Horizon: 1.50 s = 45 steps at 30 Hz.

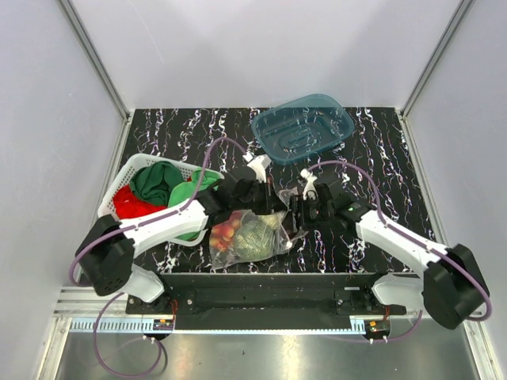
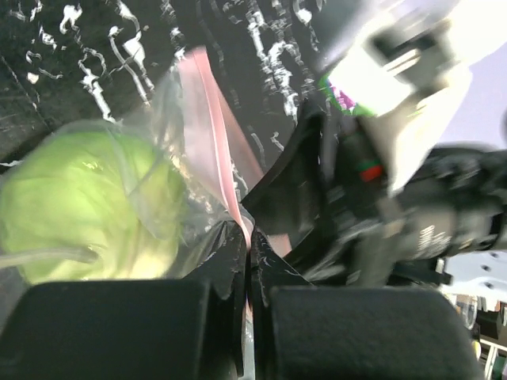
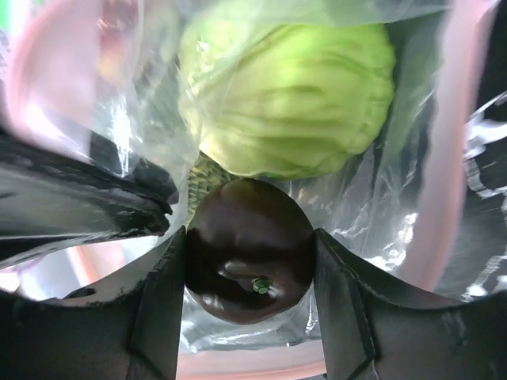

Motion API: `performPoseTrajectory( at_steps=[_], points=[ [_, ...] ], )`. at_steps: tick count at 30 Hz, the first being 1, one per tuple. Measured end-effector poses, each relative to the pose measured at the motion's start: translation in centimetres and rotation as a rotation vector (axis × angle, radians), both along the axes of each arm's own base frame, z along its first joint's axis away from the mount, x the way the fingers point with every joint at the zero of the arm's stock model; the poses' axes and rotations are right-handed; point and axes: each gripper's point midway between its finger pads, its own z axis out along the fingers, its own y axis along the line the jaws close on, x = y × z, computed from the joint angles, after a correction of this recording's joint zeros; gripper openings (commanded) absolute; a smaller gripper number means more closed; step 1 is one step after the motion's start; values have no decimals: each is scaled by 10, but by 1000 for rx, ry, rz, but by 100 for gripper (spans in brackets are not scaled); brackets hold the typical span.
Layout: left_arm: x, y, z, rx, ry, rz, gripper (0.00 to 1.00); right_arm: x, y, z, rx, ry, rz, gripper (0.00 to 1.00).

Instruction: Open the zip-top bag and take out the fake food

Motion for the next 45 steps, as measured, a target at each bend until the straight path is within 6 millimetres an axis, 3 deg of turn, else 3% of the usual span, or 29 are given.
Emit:
performPoseTrajectory(
  at_steps=[4,6,15,23,28,31,36,39,41,45],
  points=[
    [-5,9,16,-40,-39,7,0,14,-4,20,-26,-70,-36,20],
    [-9,14,18,-47,-46,9,0,19,-5,22,-48,-73,-44,27],
    [-24,29,-5,-22,-16,16,0,38,-5,43,-77,-135,-74,50],
    [-28,29,-35,13,37,16,0,47,-3,13,-112,-104,-82,53],
    [-27,29,-36,14,36,17,0,46,-5,28,-94,-145,-93,50],
    [-27,31,-34,17,31,21,0,55,-11,52,-100,-200,-132,49],
    [-29,34,-22,13,7,15,0,106,-21,116,-92,-369,-259,50],
    [-27,32,-15,12,-5,10,0,155,-33,144,-97,-441,-361,51],
    [-26,32,-12,11,-15,4,0,187,-45,147,-116,-467,-420,52],
    [-25,30,-4,11,-32,-9,0,243,-66,125,-187,-468,-493,56]
  ],
)
